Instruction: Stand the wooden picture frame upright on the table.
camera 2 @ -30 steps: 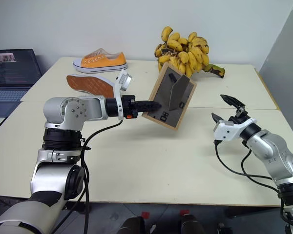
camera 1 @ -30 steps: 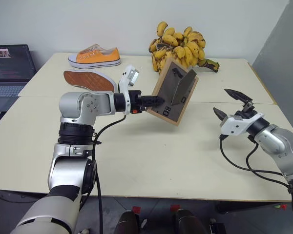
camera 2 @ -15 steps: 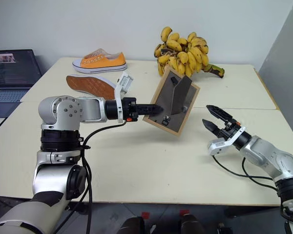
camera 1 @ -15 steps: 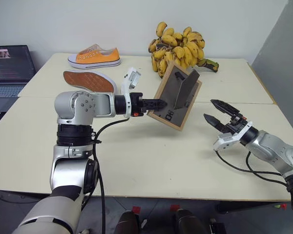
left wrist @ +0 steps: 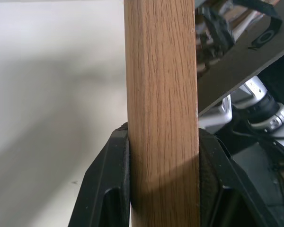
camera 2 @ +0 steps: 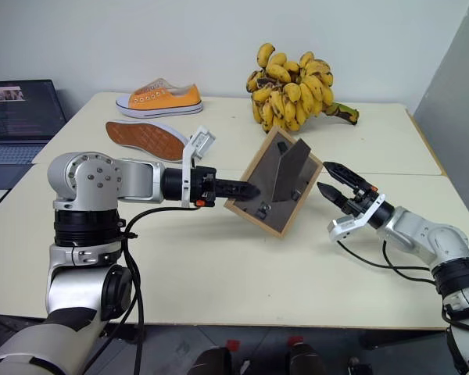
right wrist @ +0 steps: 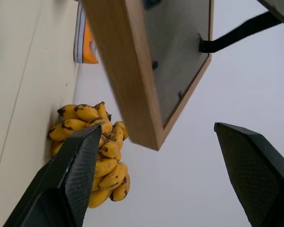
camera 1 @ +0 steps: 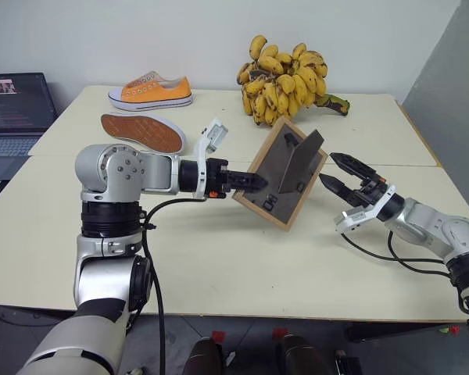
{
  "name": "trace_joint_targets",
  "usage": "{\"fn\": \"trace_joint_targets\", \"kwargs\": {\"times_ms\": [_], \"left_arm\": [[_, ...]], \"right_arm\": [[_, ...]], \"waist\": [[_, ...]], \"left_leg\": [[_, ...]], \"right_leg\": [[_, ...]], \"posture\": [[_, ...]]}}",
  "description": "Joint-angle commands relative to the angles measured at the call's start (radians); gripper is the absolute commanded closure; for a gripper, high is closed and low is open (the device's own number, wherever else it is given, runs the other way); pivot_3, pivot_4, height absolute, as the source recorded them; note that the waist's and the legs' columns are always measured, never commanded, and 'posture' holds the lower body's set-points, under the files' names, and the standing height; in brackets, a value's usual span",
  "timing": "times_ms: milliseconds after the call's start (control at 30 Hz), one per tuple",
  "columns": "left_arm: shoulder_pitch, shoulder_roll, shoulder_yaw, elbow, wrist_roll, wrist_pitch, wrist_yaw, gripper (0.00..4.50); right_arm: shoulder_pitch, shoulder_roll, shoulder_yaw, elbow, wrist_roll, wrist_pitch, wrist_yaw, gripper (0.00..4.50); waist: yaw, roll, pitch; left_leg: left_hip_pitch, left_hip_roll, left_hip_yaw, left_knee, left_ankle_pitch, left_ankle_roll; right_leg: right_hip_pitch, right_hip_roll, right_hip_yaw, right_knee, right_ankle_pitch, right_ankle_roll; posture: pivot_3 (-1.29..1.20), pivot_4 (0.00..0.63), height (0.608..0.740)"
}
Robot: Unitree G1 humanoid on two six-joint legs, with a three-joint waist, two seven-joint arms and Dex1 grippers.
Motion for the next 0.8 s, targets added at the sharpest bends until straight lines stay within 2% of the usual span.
{"fn": "trace_joint_targets", "kwargs": {"times_ms": [33,467,667,800], "left_arm": [[-0.027,0.003,0.016,-0.049,-0.042,0.0,-0.018,3.21],[-0.043,-0.011,0.028,-0.015,-0.045,0.004,-0.005,3.21],[-0.043,0.001,0.026,0.004,-0.056,0.005,-0.006,3.21],[-0.038,0.045,0.038,0.083,-0.085,0.005,-0.04,3.21]], "right_arm": [[-0.022,0.018,0.028,-0.009,-0.01,-0.005,-0.035,0.5],[-0.056,0.059,0.028,-0.112,-0.003,0.027,-0.056,0.5],[-0.061,0.044,0.019,-0.142,-0.004,0.024,-0.073,0.5],[-0.052,0.007,-0.014,-0.189,0.008,0.004,-0.096,0.5]], "waist": [[0.0,0.0,0.0],[0.0,0.0,0.0],[0.0,0.0,0.0],[0.0,0.0,0.0]], "left_leg": [[0.0,0.0,0.0,0.0,0.0,0.0],[0.0,0.0,0.0,0.0,0.0,0.0],[0.0,0.0,0.0,0.0,0.0,0.0],[0.0,0.0,0.0,0.0,0.0,0.0]], "right_leg": [[0.0,0.0,0.0,0.0,0.0,0.0],[0.0,0.0,0.0,0.001,0.0,0.0],[0.0,0.0,0.0,0.001,0.0,0.0],[0.0,0.0,0.0,0.002,0.0,0.0]], "posture": [[0.0,0.15,0.74],[0.0,0.15,0.74],[0.0,0.15,0.74],[0.0,0.15,0.74]]}}
